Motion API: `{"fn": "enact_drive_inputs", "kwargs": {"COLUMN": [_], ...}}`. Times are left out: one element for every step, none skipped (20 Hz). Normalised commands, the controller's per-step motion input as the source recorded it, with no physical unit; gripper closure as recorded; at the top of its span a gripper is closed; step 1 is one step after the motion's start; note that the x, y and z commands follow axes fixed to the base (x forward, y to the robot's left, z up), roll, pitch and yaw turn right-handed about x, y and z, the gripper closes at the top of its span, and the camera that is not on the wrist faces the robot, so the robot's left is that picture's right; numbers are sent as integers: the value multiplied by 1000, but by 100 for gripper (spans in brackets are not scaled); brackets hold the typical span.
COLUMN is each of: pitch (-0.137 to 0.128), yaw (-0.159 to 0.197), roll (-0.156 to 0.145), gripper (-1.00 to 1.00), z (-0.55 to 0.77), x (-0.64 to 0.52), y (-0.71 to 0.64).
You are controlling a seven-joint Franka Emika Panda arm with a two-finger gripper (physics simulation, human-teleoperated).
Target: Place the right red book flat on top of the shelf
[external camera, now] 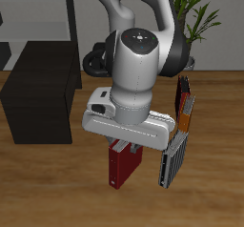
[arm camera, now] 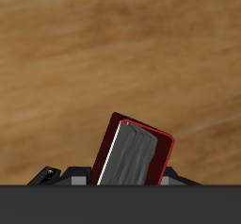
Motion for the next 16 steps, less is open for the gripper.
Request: {"fn": "enact_drive_inputs", "kwargs": {"pitch": [-61, -96, -34, -51, -83, -50, -117, -25, -74, -89, -31, 38, 55, -173, -86, -141], "yaw": [-7, 76, 40, 49, 43, 6, 103, 25, 45, 8, 211, 35, -174, 226, 78, 72], "roll": [-81, 30, -49, -4, 5, -37, 17, -34, 8, -15, -18, -15, -86, 67, -58, -41], "gripper": [100, 100, 100, 100, 100, 100, 100, 100, 100, 100, 100, 100, 100, 100, 100, 100], "z": [1123, 542, 472, 516, 436, 535, 537, 334, 509, 740, 432, 155, 305, 465, 233, 358], "x": [-558, -375, -391, -344, -413, -479, -642, -299, -559, -942, -561, -115, -445, -832, -476, -678], "y": [-489, -124, -236, -188, -155, -258, -140, -249, -164, -330, -100, -159, -259, 90, -111, -62]}}
